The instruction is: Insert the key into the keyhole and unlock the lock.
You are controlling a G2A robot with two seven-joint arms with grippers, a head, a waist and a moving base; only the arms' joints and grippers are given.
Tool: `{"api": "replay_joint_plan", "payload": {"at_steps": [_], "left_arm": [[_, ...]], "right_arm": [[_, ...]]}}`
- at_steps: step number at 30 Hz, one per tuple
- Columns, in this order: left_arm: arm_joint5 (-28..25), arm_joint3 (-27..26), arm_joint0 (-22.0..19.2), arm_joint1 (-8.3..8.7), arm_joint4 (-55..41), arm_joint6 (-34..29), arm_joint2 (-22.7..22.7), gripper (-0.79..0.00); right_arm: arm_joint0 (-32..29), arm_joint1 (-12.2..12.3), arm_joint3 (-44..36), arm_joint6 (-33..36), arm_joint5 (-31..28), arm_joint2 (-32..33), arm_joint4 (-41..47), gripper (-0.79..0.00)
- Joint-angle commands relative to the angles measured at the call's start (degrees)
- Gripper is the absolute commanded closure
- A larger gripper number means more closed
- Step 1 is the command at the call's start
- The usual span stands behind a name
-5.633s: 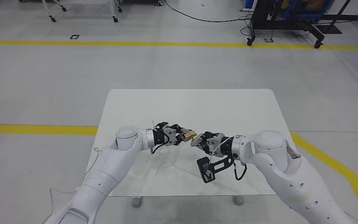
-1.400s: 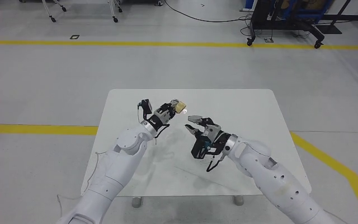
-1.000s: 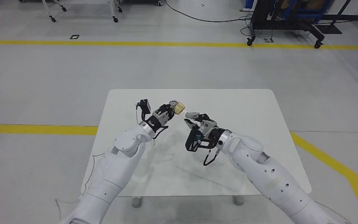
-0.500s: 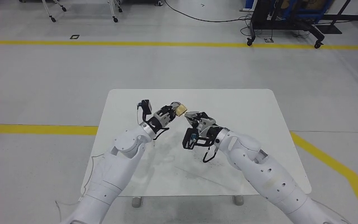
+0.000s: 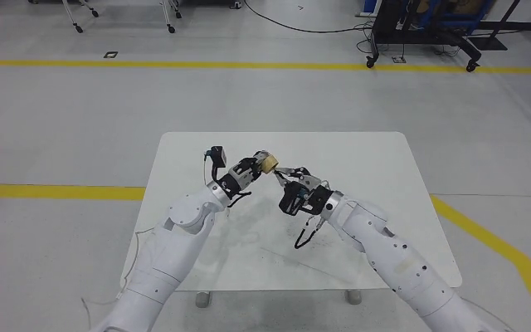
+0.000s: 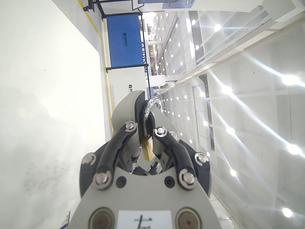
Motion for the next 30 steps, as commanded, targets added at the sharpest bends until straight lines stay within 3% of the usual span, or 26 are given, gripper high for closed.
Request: {"api": "replay_joint_plan", "payload": {"at_steps": [1, 5, 11, 17, 28, 30], "left_arm": [[-1.6, 0.4, -0.1, -0.06, 0.2, -0.4, 0.0, 0.000], [-5.0, 1.3, -0.4, -0.17, 0.9, -0.8, 0.0, 0.000], [-14.8, 2.0, -1.2, -0.02, 8.6, -1.9, 0.5, 0.000], [-18.5, 3.3, -1.8, -0.34, 8.6, -0.5, 0.5, 0.000], [-17.3, 5.2, -2.2, -0.88, 2.1, -0.4, -0.2, 0.000], [-17.1, 5.4, -2.2, -0.98, 1.1, -0.6, -0.2, 0.000]], "right_arm": [[0.1, -0.3, 1.2, -1.2, -1.0, 0.0, 4.0, 0.000], [0.0, -1.0, 3.9, -5.5, -3.8, 0.6, 13.9, 0.000], [0.5, -2.0, 9.1, -11.0, -10.2, 0.7, 27.0, 0.000], [1.1, -2.4, 10.9, -11.1, -13.2, 0.8, 29.3, 0.000], [-0.1, -1.8, 9.1, -11.1, -14.5, 3.1, 23.1, 0.000], [-0.2, -1.6, 8.8, -11.4, -15.3, 3.5, 21.8, -0.151]]}}
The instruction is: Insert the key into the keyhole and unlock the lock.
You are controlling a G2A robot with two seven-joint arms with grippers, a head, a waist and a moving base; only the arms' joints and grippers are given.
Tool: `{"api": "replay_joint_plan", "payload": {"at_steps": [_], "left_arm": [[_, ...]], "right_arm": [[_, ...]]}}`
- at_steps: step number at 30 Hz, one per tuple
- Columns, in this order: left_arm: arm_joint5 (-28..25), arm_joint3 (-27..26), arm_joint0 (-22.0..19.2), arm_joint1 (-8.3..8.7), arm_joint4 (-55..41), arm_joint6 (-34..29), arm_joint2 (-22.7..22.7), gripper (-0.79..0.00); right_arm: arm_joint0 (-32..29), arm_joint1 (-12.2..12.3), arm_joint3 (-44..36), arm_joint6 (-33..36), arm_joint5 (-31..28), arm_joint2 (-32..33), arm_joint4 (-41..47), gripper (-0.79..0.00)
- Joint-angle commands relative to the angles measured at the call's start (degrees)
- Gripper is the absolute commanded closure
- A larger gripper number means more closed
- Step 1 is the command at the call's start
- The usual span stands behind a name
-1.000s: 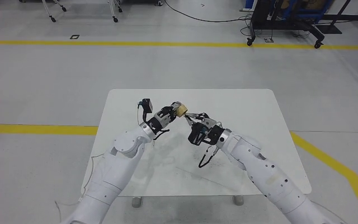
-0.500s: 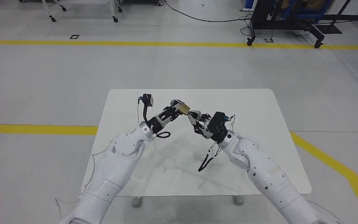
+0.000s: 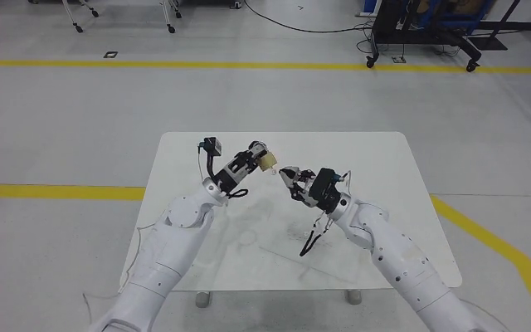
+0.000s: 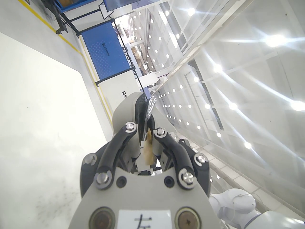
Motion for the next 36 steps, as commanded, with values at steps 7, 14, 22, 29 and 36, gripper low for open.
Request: {"api": "replay_joint_plan", "payload": {"at_steps": [7, 14, 22, 29, 36], "left_arm": [[3.2, 0.9, -0.4, -0.28, -0.6, -0.4, 0.4, 0.000], [17.0, 3.6, -3.2, 0.20, 8.0, -15.5, 5.2, 0.000], [28.9, 5.4, -7.4, -0.22, 13.7, -28.2, 11.5, 0.000], [30.6, 7.0, -10.0, -0.87, 20.8, -30.5, 16.3, -0.348], [32.2, 6.3, -10.1, -0.43, 17.0, -31.1, 13.7, -0.785]], "right_arm": [[-1.7, 1.1, -2.4, -0.8, -0.5, 3.7, -6.0, -0.637], [-8.6, 5.2, -9.6, 0.3, -7.0, 18.8, -15.8, -0.785], [-13.3, 6.9, -14.1, 1.7, -10.2, 28.8, -15.0, -0.785], [-13.3, 6.9, -14.1, 1.7, -10.2, 28.8, -15.0, -0.785], [-13.3, 6.9, -14.1, 1.7, -10.2, 28.8, -15.0, -0.785]]}}
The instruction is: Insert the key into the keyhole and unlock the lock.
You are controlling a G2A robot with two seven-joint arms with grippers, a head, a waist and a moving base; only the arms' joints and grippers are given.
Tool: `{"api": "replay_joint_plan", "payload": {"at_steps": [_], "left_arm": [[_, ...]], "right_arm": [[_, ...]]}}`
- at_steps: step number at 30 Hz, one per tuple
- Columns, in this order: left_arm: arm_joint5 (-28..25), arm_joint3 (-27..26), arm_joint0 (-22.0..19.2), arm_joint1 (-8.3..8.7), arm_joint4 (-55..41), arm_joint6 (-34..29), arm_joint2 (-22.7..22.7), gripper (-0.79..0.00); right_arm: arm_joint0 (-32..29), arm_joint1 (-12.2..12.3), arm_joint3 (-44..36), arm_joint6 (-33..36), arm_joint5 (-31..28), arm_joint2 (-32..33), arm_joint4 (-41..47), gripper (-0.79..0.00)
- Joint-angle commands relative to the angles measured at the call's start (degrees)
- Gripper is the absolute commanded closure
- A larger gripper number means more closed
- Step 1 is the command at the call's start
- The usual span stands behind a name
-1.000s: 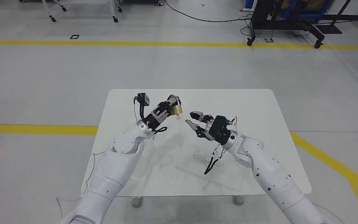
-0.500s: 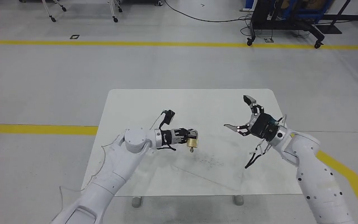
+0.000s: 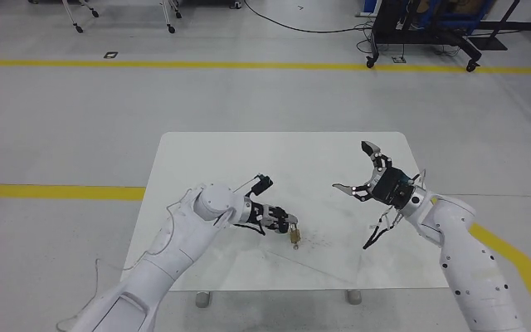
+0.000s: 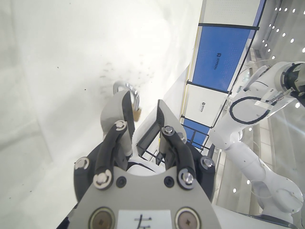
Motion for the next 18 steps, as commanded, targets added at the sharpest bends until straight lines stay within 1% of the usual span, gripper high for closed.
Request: {"api": "replay_joint_plan", "payload": {"at_steps": [1, 5, 7, 9, 11, 14, 16, 18], "left_arm": [[0.6, -0.7, 0.6, 0.26, -3.6, 0.4, -2.1, -0.785], [1.5, -2.5, 2.8, 0.64, -13.3, 1.0, -6.6, -0.785], [0.1, -3.8, 3.9, 0.88, -16.5, 2.6, -8.8, -0.785], [-2.8, -5.3, 4.6, 1.19, -18.0, 4.4, -10.9, -0.785], [-7.3, -6.9, 4.9, 1.63, -17.2, 6.2, -12.9, -0.785], [-14.1, -9.1, 4.4, 2.38, -14.4, 7.5, -15.7, -0.785], [-17.3, -10.1, 3.6, 2.71, -14.9, 8.1, -17.8, -0.785], [-21.3, -10.8, 2.0, 3.14, -12.9, 9.2, -19.9, -0.785]], "right_arm": [[0.0, 0.0, 0.0, 0.0, 0.0, 0.0, 0.0, -0.785], [0.0, 0.0, 0.0, 0.0, 0.0, 0.0, 0.0, -0.785], [0.0, 0.0, 0.0, 0.0, 0.0, 0.0, 0.0, -0.785], [0.0, 0.0, 0.0, 0.0, 0.0, 0.0, 0.0, -0.785], [0.0, 0.0, 0.0, 0.0, 0.0, 0.0, 0.0, -0.785], [-0.5, -0.2, -0.1, 0.7, 3.7, 1.0, 2.9, -0.785], [-0.8, -0.4, 0.3, 0.0, 6.3, 2.8, 7.5, -0.785], [-1.0, -0.4, 0.4, -0.9, 9.0, 5.2, 10.9, -0.785]]}}
